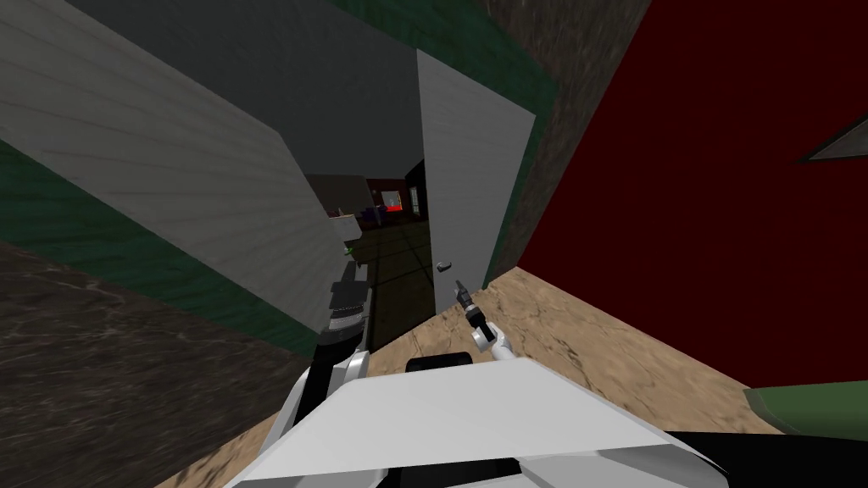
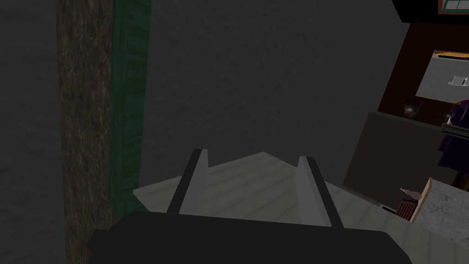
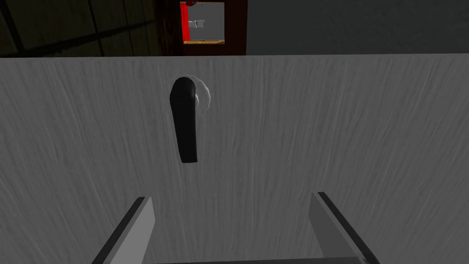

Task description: Push the door open

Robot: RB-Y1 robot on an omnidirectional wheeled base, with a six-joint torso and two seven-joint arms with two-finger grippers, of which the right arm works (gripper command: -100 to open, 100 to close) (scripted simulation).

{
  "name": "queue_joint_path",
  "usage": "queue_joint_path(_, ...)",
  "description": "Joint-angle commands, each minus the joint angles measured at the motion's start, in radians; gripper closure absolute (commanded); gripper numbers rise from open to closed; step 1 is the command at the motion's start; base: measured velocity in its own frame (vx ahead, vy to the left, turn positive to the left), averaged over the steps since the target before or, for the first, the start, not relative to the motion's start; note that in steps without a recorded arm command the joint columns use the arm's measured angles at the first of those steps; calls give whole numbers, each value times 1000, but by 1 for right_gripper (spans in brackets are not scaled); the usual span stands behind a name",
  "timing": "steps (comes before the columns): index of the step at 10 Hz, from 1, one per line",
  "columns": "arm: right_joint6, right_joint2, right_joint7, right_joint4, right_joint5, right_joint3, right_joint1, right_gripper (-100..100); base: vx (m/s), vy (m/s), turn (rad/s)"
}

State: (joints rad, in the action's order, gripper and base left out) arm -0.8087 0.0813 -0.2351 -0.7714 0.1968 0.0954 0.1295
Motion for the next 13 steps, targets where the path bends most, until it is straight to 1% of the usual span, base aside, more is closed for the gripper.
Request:
queue_joint_path(1, -8, -2, -2, 36, 6, 2, 15, -100, 64, -43, 44)
queue_joint_path(6, -27, -9, -8, 128, 23, 9, 52, -100, 69, -60, 34)
queue_joint_path(8, -33, -12, -10, 154, 27, 11, 62, -100, 67, -54, 21)
queue_joint_path(9, -38, -14, -12, 179, 32, 13, 72, -100, 78, -59, 30)
queue_joint_path(11, -43, -16, -13, 205, 37, 14, 82, -100, 82, -55, 34)
queue_joint_path(12, -42, -16, -12, 198, 35, 13, 80, -100, 27, -23, 6)
queue_joint_path(13, -45, -13, -7, 204, 32, 10, 81, -100, 122, 22, 34)
